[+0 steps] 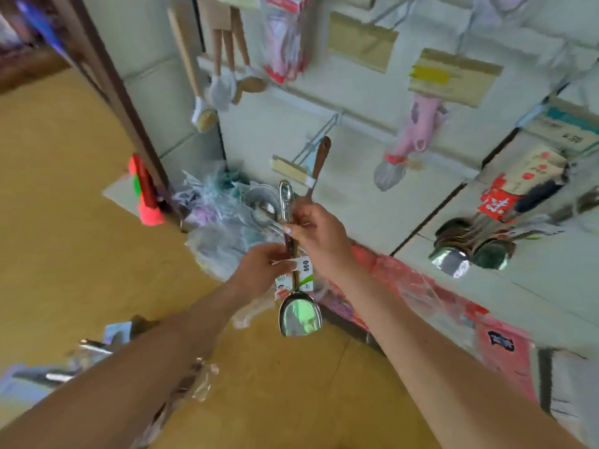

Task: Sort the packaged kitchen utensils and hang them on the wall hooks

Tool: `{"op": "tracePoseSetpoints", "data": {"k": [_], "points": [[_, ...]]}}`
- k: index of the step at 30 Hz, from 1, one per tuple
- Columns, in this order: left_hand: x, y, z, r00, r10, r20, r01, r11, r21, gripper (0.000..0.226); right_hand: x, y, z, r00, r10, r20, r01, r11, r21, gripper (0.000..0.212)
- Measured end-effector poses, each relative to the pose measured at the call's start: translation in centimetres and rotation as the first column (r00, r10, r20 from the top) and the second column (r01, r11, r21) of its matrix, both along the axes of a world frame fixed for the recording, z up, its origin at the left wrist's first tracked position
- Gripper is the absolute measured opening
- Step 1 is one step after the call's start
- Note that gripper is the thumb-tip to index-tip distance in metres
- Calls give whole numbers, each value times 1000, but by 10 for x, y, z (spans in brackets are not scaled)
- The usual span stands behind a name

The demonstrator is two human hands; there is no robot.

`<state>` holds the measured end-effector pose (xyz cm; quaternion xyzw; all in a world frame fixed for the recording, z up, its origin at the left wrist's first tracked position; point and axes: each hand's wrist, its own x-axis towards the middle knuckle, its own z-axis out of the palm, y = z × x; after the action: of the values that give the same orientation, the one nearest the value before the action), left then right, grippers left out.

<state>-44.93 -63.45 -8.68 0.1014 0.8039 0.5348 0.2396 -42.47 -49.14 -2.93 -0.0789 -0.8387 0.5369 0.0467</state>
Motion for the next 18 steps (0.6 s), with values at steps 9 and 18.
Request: {"op": "tracePoseSetpoints", "data": {"k": [9,18], "points": [[-9,-242,-34,928,366,63,-368,929,24,15,-72,-244,-30,933,355,55,-357,934,32,20],[36,-415,-74,731,664,157,-669,743,-25,11,-83,-443,-75,814,567,126,-574,819,22,15]]}}
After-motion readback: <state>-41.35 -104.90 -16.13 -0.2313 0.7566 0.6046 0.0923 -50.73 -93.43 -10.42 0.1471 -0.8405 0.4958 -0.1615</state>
